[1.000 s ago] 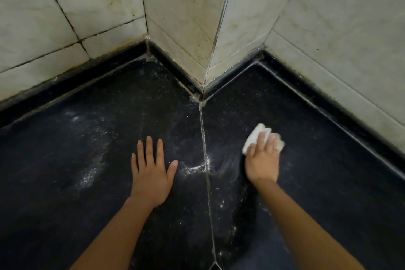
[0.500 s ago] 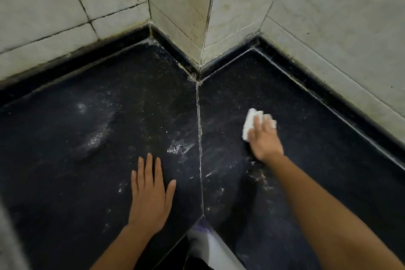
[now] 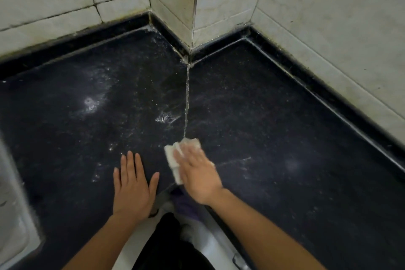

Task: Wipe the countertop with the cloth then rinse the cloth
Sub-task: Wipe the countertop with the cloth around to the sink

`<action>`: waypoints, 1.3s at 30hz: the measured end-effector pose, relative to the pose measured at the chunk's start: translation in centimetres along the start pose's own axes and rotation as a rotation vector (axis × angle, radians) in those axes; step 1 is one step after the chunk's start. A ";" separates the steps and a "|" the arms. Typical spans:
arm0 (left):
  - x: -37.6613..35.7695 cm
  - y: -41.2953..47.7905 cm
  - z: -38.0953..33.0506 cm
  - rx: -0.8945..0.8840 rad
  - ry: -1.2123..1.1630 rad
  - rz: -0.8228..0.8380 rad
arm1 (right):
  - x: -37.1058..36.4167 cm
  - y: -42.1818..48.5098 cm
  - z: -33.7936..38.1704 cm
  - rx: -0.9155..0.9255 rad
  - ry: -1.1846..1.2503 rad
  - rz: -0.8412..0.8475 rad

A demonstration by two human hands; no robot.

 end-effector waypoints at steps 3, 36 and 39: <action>-0.1 -0.1 -0.1 0.035 0.007 0.006 | -0.2 -0.1 -1.7 0.073 -0.001 0.067; 0.8 0.3 -0.5 0.070 -0.085 0.271 | 0.3 -14.4 -9.3 -1.231 0.124 -0.235; 0.8 0.4 -0.4 0.067 -0.100 0.271 | -1.9 -11.6 -1.4 -0.904 0.107 -0.208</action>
Point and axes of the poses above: each hand's wrist, its own y-axis towards the middle knuckle, its own x-axis out of the back of the hand, z = x × y, the point moved 3 cm from there along y, towards the middle knuckle, and after that the axes turned 3 degrees about -x, right-handed, at the moved point
